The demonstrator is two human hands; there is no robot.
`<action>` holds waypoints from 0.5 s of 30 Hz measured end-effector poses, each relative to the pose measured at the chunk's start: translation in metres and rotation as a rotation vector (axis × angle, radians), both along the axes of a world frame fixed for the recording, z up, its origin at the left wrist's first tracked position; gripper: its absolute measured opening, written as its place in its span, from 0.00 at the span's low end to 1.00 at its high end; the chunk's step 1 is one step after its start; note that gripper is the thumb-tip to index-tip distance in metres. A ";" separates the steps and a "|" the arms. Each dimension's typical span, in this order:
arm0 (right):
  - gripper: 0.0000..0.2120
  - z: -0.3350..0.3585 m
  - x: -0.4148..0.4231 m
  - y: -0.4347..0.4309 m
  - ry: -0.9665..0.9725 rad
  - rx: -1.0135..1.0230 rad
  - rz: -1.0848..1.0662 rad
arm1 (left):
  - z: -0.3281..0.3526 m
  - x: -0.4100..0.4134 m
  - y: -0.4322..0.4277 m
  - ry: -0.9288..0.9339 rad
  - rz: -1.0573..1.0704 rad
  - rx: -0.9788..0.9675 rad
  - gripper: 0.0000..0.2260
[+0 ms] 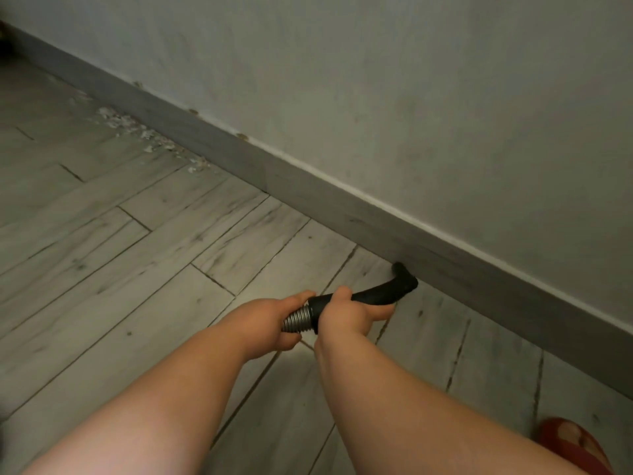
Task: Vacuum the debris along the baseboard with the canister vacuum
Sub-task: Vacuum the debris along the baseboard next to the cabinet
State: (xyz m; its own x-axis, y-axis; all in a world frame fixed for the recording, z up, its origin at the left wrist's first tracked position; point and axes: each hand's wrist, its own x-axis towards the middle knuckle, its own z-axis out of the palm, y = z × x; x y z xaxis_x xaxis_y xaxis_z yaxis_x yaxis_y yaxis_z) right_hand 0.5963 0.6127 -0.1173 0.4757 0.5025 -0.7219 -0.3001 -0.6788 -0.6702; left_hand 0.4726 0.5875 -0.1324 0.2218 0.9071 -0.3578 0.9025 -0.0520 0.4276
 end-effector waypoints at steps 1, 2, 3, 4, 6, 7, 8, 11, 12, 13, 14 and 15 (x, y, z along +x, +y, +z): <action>0.39 0.001 -0.005 0.002 -0.003 -0.002 0.022 | 0.001 -0.004 0.000 0.006 0.012 0.009 0.35; 0.39 0.002 -0.009 0.004 0.000 0.000 0.039 | 0.001 -0.008 0.000 0.017 0.027 0.016 0.34; 0.39 0.004 -0.014 0.006 0.007 0.004 0.056 | 0.001 -0.013 0.000 0.023 0.045 0.013 0.34; 0.39 0.003 -0.019 0.008 0.015 0.007 0.074 | 0.000 -0.018 0.000 0.022 0.066 0.003 0.35; 0.38 0.003 -0.029 0.012 0.020 0.003 0.114 | -0.001 -0.027 -0.001 0.014 0.101 -0.013 0.35; 0.37 0.004 -0.033 0.014 0.018 0.007 0.136 | -0.001 -0.030 -0.002 0.014 0.112 -0.014 0.35; 0.37 0.004 -0.037 0.015 0.017 0.014 0.159 | -0.001 -0.034 -0.003 0.016 0.124 -0.012 0.35; 0.37 0.003 -0.049 0.021 0.026 0.044 0.206 | -0.001 -0.041 -0.005 -0.004 0.177 -0.015 0.35; 0.38 0.001 -0.053 0.022 0.023 0.047 0.222 | -0.002 -0.043 -0.005 -0.009 0.193 -0.013 0.35; 0.38 0.000 -0.054 0.023 0.019 0.049 0.242 | -0.002 -0.044 -0.006 -0.009 0.197 -0.009 0.35; 0.38 -0.003 -0.055 0.023 0.013 0.051 0.268 | -0.003 -0.044 -0.006 -0.006 0.194 -0.004 0.35; 0.37 -0.004 -0.056 0.024 0.008 0.055 0.296 | -0.004 -0.044 -0.008 -0.004 0.192 0.002 0.36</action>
State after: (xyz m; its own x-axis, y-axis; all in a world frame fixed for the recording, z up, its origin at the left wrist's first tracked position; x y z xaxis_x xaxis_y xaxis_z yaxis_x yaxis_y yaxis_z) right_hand 0.5407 0.6368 -0.1210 0.2970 0.6569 -0.6930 -0.0997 -0.7004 -0.7067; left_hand 0.4282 0.5796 -0.1364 0.0458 0.9335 -0.3556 0.8944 0.1202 0.4308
